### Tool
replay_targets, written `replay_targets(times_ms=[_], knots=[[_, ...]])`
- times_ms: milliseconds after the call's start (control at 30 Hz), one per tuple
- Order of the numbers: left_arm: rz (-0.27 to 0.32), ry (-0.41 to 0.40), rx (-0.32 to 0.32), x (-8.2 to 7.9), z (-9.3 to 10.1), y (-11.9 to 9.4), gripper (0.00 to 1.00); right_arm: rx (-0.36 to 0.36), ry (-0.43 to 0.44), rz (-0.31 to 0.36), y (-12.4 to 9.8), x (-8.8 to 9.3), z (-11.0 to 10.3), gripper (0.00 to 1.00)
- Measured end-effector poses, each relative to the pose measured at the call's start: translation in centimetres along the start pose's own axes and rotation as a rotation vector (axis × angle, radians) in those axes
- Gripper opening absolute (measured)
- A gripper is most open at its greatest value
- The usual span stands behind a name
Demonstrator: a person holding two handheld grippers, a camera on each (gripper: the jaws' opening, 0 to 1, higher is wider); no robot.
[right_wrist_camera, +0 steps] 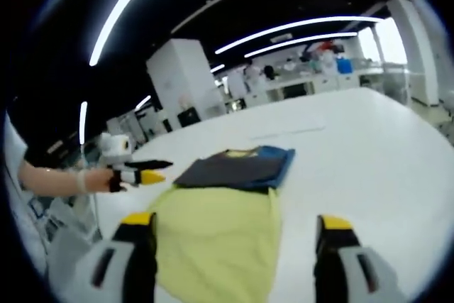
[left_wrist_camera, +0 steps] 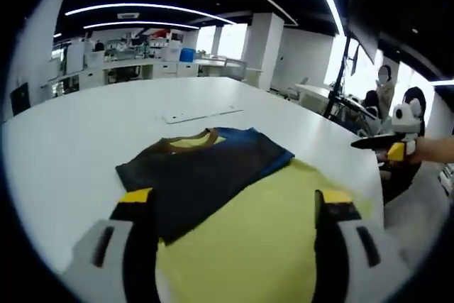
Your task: Fold the garment on the visible template until the final outline fits inside the template.
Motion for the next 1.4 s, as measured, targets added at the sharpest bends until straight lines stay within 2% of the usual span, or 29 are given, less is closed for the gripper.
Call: replay_targets(times_ms=[100,267,367,533,833,1067,1167,1267,1400], knots=[[0.01,-0.019,-0.018,0.5,-0.4,-1.1,0.9,-0.01,-0.017,-0.008,-0.1,-0.1,-0.4,0.93],[0.023,-0.068,-0.041,1.7,0.1,-3.5,0.89,-0.02,-0.037,-0.014,-0.4,-0.2,-0.5,0.93],[0.006,-0.051,-0.057,2.5,0.0,-4.8,0.89,-0.02,-0.038,-0.009,-0.8,-0.2,-0.7,0.93],[0.01,-0.072,-0.069,3.0,0.2,-6.6,0.88,-0.017,-0.048,-0.023,-1.2,0.1,-0.6,0.93],[-0.049,-0.082,-0.064,5.7,0.8,-9.4,0.84,0.007,-0.05,-0.041,-2.4,1.0,-0.3,0.93],[-0.097,-0.102,-0.052,8.2,0.5,-11.1,0.82,0.049,-0.073,-0.125,-3.1,2.9,0.1,0.88],[-0.126,-0.107,-0.032,8.9,1.3,-11.8,0.77,0.059,-0.078,-0.161,-3.4,3.7,0.2,0.86],[-0.172,-0.089,0.015,10.0,1.9,-12.4,0.74,0.06,-0.089,-0.221,-3.9,4.8,0.4,0.79],[-0.226,-0.092,0.025,11.7,2.1,-13.2,0.62,0.07,-0.091,-0.264,-4.3,5.9,0.7,0.75]])
Point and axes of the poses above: the point that each gripper's makers call its tool centre point, and the gripper's own axes: y roughly forward along the fingers, z roughly to its right, x roughly out of its underside, the point moved 7 cm from there along -y, roughly backward along the fingers, and after that the axes turned 2 degrees about -z, right-handed, at the moved point
